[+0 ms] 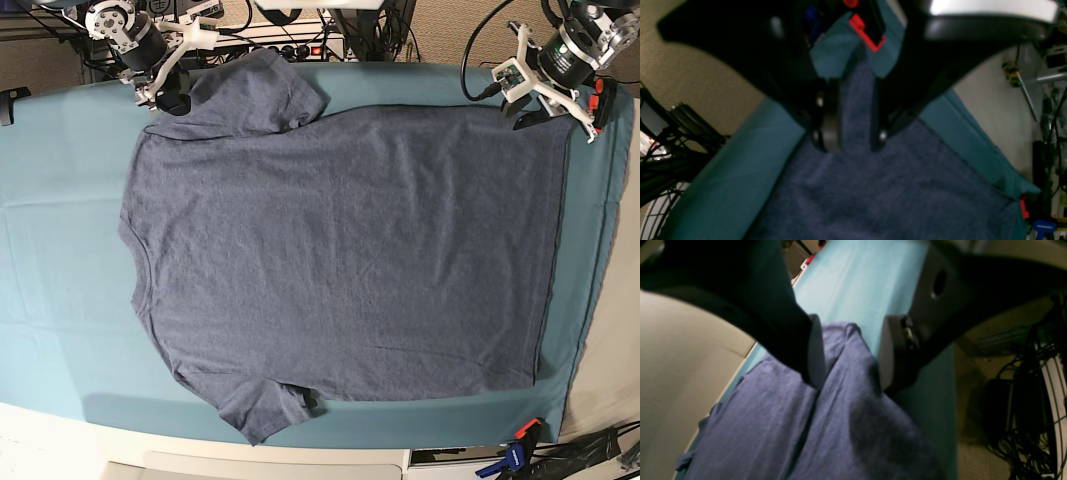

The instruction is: Fold the T-shirt properly

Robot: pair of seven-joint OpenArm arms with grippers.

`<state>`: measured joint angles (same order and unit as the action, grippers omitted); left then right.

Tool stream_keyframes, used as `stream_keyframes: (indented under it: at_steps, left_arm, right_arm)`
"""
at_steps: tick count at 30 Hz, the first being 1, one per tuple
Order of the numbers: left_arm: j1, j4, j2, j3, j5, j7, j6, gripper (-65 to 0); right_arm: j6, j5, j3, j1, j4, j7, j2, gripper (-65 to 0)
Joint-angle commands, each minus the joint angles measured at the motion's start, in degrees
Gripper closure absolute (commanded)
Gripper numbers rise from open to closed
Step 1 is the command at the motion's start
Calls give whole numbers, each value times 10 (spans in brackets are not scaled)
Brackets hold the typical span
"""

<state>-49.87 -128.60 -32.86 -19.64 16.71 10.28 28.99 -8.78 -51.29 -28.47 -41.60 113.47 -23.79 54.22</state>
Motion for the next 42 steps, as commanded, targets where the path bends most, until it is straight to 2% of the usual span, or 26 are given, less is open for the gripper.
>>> stream_keyframes:
  at_steps: [1,13,16,19,22,26,32,35,42]
  left_arm:
    - [-4,-8,-5,-4,-5,-7,-6,-166]
    - [-5,-8,-5,-4,-5,-7,-6,-166]
    - [-4,-8,-5,-4,-5,-7,-6,-166]
    - [-5,-8,-5,-4,-5,-7,-6,-166]
    - [-5,-8,-5,-4,-5,-4,-7,-166]
    - [-5,-8,-5,-4,-21,18,-7,-166]
    - [-5,-8,-5,-4,-31,19,-7,-166]
    - [-4,-8,-5,-4,-31,19,-7,-166]
    - [-5,-8,-5,-4,-31,19,-7,-166]
  right_arm:
    - [-3,5,0,-3,6,4,5,-284]
    - [-9,20,0,-3,99,-1,5,-284]
    - [-34,20,0,-3,99,-4,5,-284]
    - [-84,20,0,-3,99,-10,6,-284]
    - [-88,9,1,-3,99,-53,6,-284]
    - [-57,3,16,-3,99,-125,5,-284]
    - [-52,64,47,-3,99,-183,5,-284]
    - [-65,97,56,-3,98,-212,5,-284]
    - [-104,132,57,-3,97,-221,5,-272]
